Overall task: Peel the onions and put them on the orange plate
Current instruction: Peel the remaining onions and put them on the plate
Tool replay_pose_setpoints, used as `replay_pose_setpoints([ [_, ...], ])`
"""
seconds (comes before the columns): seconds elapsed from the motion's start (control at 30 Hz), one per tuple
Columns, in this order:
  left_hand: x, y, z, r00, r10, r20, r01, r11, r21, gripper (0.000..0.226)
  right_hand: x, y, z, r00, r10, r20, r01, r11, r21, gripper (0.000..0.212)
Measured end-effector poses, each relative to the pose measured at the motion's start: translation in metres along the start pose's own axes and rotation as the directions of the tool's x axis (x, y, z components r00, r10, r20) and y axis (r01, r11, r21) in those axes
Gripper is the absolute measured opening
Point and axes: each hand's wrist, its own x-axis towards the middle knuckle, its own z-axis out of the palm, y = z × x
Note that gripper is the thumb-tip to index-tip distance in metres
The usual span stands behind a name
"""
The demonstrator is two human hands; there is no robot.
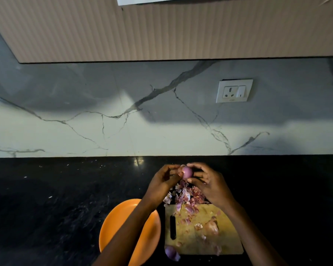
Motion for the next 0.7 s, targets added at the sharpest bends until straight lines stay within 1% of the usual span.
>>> replay_pose_setpoints([
  [0.07,0.0016,-0.0015,-0.0017,1.0,0.011,0.004,-0.011,0.999,0.049,0.028,-0.0013,-0.0001,-0.0021,0.999,-0.024,0.022,0.025,0.999,-0.042,0.049],
  [0.23,0.0019,-0.0014,-0.0047,1.0,-0.007,0.012,0.007,1.0,0.01,0.023,-0.0016,-0.0013,-0.0051,0.996,-0.075,0.051,0.08,0.992,-0.097,0.05],
  [0.43,0.002,-0.0014,-0.0044,1.0,-0.028,0.01,0.029,0.994,-0.105,0.022,-0.001,-0.0002,-0.0035,0.99,-0.132,0.052,0.138,0.983,-0.122,0.047],
  [0.57,0.0013,0.0013,-0.0014,0.998,-0.057,-0.002,0.055,0.981,-0.187,0.03,0.0009,0.0024,-0.0011,0.988,-0.138,0.063,0.145,0.981,-0.127,0.046],
  [0.67,0.0015,-0.0007,-0.0017,0.996,-0.083,0.014,0.084,0.964,-0.252,0.021,0.0006,0.0032,-0.0015,0.989,-0.131,0.068,0.138,0.984,-0.113,0.046],
  [0.7,0.0015,-0.002,-0.0019,0.996,-0.085,0.021,0.087,0.958,-0.274,0.023,0.0,0.0027,-0.0016,0.99,-0.126,0.064,0.132,0.986,-0.106,0.045],
])
